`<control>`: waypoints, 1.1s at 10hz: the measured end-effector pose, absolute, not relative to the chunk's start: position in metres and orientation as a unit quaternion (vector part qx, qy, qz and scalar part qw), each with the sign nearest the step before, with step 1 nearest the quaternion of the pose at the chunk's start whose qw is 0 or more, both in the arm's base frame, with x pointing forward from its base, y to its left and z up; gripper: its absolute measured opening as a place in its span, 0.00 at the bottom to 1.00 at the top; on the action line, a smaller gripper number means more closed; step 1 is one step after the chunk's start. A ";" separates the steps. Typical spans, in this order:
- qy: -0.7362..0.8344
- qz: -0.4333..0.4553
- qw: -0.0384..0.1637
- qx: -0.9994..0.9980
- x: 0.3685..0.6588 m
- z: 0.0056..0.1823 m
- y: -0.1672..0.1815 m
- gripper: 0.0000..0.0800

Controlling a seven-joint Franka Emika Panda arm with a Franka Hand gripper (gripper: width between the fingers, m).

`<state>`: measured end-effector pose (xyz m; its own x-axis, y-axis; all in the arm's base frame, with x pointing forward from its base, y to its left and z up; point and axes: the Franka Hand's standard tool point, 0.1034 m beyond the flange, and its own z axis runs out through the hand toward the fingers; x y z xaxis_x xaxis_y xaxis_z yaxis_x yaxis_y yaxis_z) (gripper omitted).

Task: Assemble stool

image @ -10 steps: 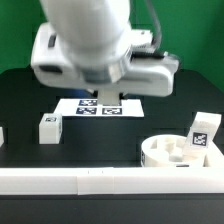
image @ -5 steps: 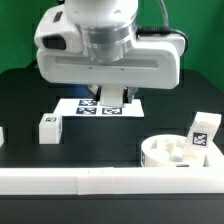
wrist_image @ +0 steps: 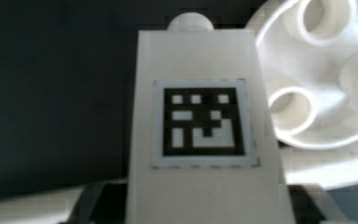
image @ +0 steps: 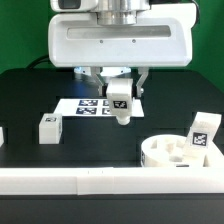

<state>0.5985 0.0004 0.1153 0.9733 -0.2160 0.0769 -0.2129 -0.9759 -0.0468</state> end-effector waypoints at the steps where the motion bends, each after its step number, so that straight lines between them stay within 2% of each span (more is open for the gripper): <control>1: 0.103 -0.131 0.008 -0.986 0.603 0.117 0.002 0.42; 2: 0.104 -0.147 0.008 -0.984 0.597 0.117 0.012 0.42; 3: 0.098 -0.178 0.008 -0.979 0.603 0.125 0.018 0.42; 7: 0.092 -0.195 0.006 -0.976 0.606 0.124 0.021 0.42; 9: 0.076 -0.267 0.004 -0.961 0.625 0.130 0.034 0.42; 11: 0.074 -0.275 0.000 -0.959 0.622 0.124 0.034 0.42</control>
Offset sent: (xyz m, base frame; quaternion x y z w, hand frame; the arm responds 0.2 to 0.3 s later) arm 0.0071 0.0136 0.0171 0.0031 0.0158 0.0029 0.9999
